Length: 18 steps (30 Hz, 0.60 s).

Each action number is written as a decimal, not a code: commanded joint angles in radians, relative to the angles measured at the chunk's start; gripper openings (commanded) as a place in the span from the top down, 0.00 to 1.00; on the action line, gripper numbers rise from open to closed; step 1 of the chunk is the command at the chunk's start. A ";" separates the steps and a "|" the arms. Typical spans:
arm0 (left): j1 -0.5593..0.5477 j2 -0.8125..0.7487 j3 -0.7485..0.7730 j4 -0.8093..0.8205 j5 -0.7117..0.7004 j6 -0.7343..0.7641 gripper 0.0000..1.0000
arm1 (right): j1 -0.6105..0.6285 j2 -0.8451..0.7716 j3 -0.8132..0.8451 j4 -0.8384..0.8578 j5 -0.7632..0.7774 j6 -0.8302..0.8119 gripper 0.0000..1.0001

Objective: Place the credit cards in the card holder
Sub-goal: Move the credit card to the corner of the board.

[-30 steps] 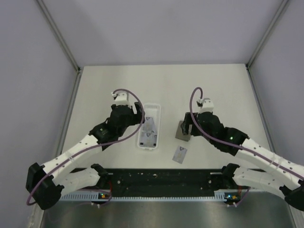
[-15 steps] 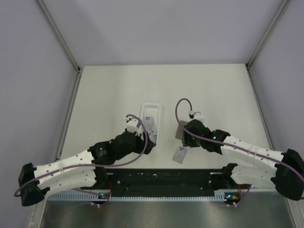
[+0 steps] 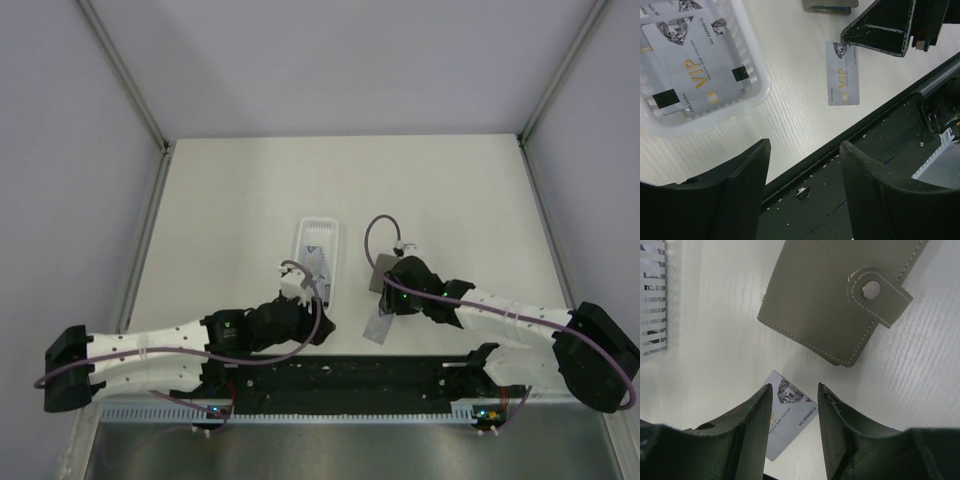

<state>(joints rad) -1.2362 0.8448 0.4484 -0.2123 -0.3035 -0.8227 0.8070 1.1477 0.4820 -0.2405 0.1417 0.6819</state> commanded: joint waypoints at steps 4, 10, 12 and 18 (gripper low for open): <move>-0.019 0.056 -0.010 0.113 0.004 -0.021 0.37 | -0.009 0.090 0.006 0.136 -0.079 -0.035 0.60; -0.019 0.036 -0.028 0.131 0.001 -0.026 0.37 | -0.011 0.124 0.006 0.132 -0.128 -0.022 0.64; -0.019 0.033 -0.028 0.129 0.000 -0.024 0.37 | -0.009 0.121 0.004 0.118 -0.136 -0.018 0.64; -0.019 0.039 -0.025 0.129 -0.002 -0.024 0.37 | -0.008 0.121 -0.003 0.128 -0.195 -0.016 0.65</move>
<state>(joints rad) -1.2503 0.8986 0.4240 -0.1307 -0.3027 -0.8398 0.8024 1.2533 0.4808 -0.1116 0.0017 0.6659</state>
